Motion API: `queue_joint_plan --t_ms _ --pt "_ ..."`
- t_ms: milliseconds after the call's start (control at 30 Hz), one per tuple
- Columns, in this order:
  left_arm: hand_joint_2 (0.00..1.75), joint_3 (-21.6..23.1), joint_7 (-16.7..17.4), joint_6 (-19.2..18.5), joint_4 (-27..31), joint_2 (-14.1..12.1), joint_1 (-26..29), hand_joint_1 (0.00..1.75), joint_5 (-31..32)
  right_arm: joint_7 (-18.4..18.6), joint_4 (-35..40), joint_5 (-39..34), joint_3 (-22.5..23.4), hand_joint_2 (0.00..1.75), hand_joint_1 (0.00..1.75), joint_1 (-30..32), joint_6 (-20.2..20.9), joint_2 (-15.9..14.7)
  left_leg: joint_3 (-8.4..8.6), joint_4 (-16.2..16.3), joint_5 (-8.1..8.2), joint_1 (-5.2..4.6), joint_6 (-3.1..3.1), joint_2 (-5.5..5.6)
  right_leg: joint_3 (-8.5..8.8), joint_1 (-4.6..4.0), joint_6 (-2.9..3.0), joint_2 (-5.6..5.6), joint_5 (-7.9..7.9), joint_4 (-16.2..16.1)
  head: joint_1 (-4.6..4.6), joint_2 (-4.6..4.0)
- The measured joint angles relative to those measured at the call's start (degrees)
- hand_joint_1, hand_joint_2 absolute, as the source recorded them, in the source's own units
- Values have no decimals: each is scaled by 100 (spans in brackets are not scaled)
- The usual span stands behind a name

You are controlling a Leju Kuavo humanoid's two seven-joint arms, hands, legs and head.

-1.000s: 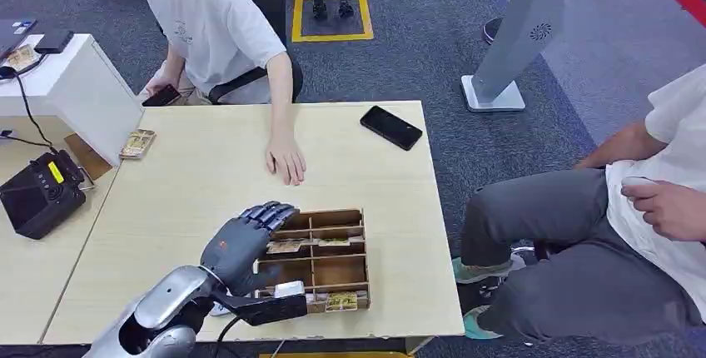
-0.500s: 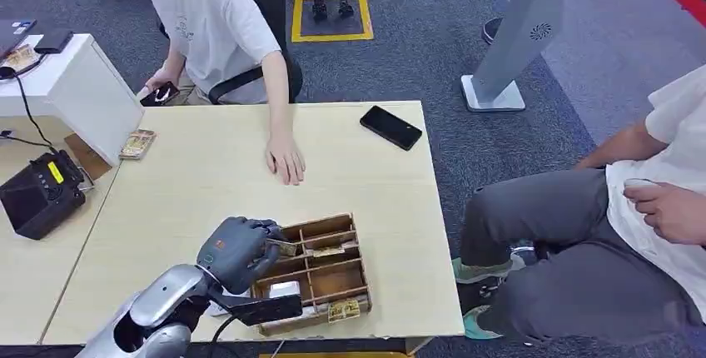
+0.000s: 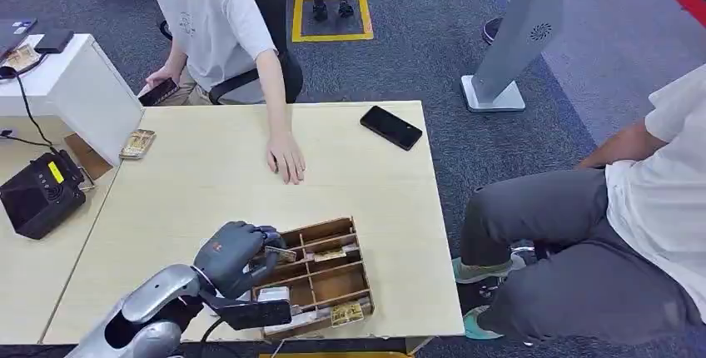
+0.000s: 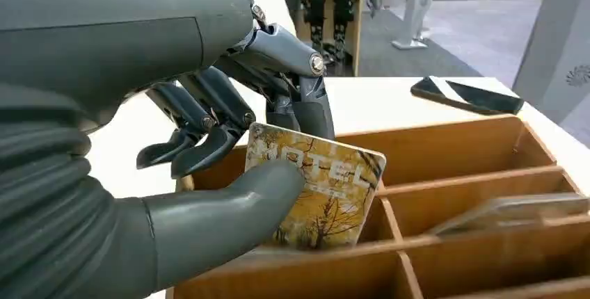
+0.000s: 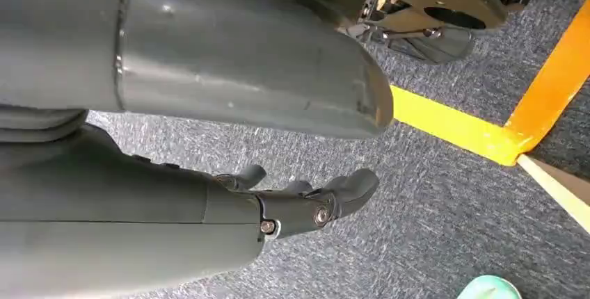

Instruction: Pass the card to the sensor for recognition and then transmit it.

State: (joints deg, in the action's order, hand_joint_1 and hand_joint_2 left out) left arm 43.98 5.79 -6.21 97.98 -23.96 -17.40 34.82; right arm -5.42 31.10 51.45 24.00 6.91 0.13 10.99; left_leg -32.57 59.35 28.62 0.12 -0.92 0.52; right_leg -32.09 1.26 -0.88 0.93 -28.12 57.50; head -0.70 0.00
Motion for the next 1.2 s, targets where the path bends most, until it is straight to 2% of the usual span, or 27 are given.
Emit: queue_joint_plan --t_ms 67,100,167,267,333,400,433,500,567,767,900,1033,1100,1167,1200 --pt "175 0 -158 -77 26 -127 -61 175 -270 -35 -26 -48 0 0 0 -22 13 -13 -1 0 -2 3 3 0 -1 -2 0 0 0 1 2 0" --pt "175 -2 -300 -164 90 -291 -163 175 -628 -81 -68 -79 -2 0 0 -47 11 -28 -3 0 -3 8 3 0 -3 -9 2 1 1 1 2 0" --pt "175 -79 -523 -445 296 -841 -615 175 -1438 -166 -197 -171 -9 0 0 -104 -11 -74 -9 3 -11 19 13 -1 -8 -20 15 1 10 4 -2 0" --pt "175 -549 -669 -1033 621 -1796 -1577 175 -2458 -269 -433 -280 -11 0 0 -190 -107 -164 -13 3 -23 38 33 0 -11 -38 28 0 18 4 4 0" --pt "175 -863 -521 -1685 745 -2413 -2354 175 -3320 -356 -600 -312 -9 0 0 -217 -181 -220 -15 3 -25 49 37 0 -14 -49 34 1 21 4 -2 0" --pt "175 -1138 -140 -2442 745 -2855 -3366 175 -4232 -428 -806 -356 -9 0 0 -250 -245 -297 -32 5 -25 62 40 -4 -27 -61 46 5 28 2 -6 0" --pt "175 -1269 -31 -2668 739 -3062 -3826 175 -4497 -452 -887 -372 -7 0 0 -258 -269 -330 -31 4 -25 61 40 -7 -30 -59 47 7 29 2 -4 0" --pt "175 -1395 110 -2686 741 -3283 -4418 175 -4704 -492 -1014 -389 -4 0 0 -283 -304 -369 -28 0 -24 54 40 -15 -29 -46 47 14 27 2 -9 0" --pt "175 -1399 214 -2536 754 -3483 -4709 175 -4731 -516 -1134 -389 -4 0 0 -340 -323 -380 -29 0 -24 50 40 -15 -30 -49 47 14 26 2 -7 0" --pt "175 -1162 621 -2546 699 -3858 -6098 175 -5333 -608 -1329 -413 -4 0 0 -428 -396 -457 -40 2 -25 51 41 -14 -40 -51 49 12 27 -1 -4 0" --pt "175 -944 632 -2362 647 -3987 -6413 175 -5260 -614 -1368 -420 -4 0 0 -456 -407 -461 -38 2 -26 50 43 -13 -38 -51 49 10 28 -1 -2 0" --pt "175 -741 750 -1592 603 -4022 -6259 175 -4241 -592 -1381 -389 -4 0 0 -461 -444 -463 -34 2 -30 50 48 -6 -36 -51 50 2 29 0 2 0" --pt "175 -678 849 -1346 538 -3978 -6030 175 -3822 -540 -1379 -358 -4 0 0 -460 -450 -463 -31 2 -32 51 50 -7 -37 -51 51 3 29 0 0 0" --pt "175 -678 1166 -1090 349 -3743 -5658 175 -3045 -430 -1346 -271 -4 0 0 -450 -444 -461 -28 2 -39 48 54 12 -35 -50 51 -13 29 0 -2 0" --pt "175 -678 1360 -913 194 -3505 -5441 175 -2413 -379 -1323 -217 -9 0 0 -455 -422 -461 -27 3 -43 48 53 21 -42 -50 51 -26 30 -1 -2 0"
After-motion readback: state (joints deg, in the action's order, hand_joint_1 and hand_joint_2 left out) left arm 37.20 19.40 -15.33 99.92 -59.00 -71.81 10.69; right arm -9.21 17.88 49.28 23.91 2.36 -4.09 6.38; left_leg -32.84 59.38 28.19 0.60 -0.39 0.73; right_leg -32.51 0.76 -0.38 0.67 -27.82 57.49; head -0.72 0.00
